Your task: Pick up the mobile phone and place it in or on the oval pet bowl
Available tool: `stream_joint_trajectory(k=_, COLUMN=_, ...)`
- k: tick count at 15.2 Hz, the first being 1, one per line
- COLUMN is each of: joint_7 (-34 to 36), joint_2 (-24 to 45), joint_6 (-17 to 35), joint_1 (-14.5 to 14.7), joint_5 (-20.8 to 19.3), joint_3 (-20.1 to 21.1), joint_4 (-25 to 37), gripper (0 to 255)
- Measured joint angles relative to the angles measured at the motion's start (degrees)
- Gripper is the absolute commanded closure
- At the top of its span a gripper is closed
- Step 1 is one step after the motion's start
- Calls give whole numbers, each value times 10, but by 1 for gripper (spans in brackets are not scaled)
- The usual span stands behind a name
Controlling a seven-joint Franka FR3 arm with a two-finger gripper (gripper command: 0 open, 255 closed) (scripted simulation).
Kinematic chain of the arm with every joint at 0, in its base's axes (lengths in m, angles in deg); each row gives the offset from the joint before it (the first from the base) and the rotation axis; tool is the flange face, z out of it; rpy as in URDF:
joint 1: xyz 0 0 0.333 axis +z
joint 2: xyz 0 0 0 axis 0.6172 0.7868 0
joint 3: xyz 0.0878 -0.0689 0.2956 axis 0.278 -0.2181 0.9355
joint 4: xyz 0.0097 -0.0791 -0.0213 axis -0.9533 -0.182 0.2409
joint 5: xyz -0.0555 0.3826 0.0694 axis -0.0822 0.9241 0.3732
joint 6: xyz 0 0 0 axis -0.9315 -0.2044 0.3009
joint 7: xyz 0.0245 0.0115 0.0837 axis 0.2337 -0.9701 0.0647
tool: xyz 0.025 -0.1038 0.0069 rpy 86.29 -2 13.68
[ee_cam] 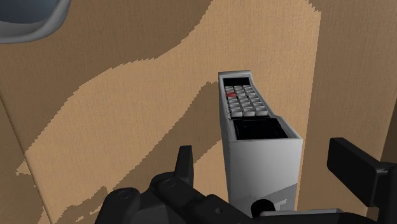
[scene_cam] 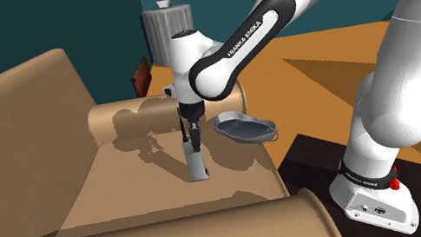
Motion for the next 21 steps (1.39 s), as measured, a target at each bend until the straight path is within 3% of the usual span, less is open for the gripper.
stream_joint_trajectory(k=11, joint_7=0, joint_2=-2, joint_6=-4, joint_1=0, joint_5=1, joint_3=0, joint_4=2, gripper=255)
stream_joint_trajectory(k=21, joint_7=-8, joint_2=-44, joint_6=-80, joint_1=1, joint_5=10, joint_3=-3, joint_4=37, gripper=255)
